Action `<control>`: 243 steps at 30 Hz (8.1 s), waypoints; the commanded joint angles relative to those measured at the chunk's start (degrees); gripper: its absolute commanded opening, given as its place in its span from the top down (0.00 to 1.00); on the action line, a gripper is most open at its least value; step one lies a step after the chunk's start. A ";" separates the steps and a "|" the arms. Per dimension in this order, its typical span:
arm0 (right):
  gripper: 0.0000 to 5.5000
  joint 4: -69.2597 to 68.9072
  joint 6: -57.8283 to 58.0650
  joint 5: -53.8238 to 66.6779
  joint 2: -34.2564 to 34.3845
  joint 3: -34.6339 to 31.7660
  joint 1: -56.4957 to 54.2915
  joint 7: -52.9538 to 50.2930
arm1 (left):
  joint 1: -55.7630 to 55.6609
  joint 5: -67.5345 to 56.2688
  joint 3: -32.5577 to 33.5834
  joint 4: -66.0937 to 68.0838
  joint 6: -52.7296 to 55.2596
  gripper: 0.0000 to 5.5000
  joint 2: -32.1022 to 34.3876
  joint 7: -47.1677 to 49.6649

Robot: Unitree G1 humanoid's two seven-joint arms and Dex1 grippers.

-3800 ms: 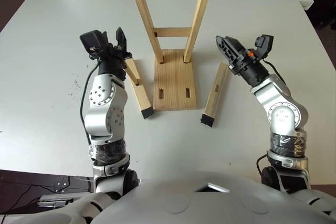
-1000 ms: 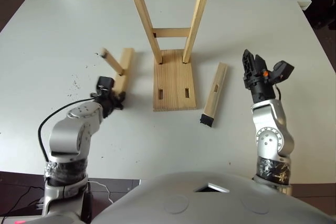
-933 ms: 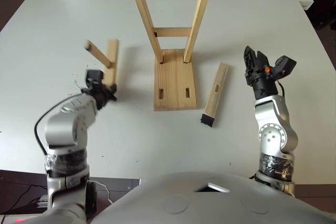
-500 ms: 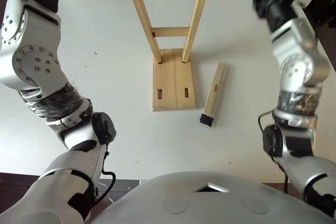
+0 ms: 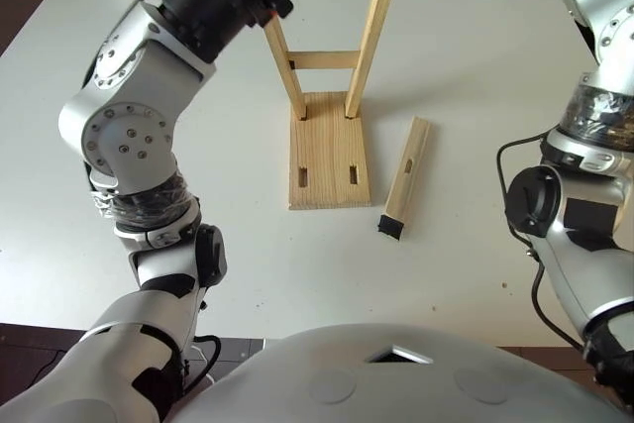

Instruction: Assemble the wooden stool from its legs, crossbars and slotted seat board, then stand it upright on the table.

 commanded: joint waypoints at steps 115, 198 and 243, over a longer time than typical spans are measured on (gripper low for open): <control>0.63 -0.63 -6.52 -24.15 -15.24 26.37 13.99 47.02 | 37.27 14.71 4.95 11.69 -28.42 0.42 -10.54 12.86; 0.34 -21.55 -30.19 -61.87 -19.67 47.34 47.67 22.61 | 54.71 19.45 -1.52 10.19 -33.91 0.42 -17.19 12.41; 0.48 -24.75 -8.14 -45.39 -20.70 22.86 68.10 8.65 | 58.35 21.56 -1.25 15.33 -43.20 0.42 -22.18 13.12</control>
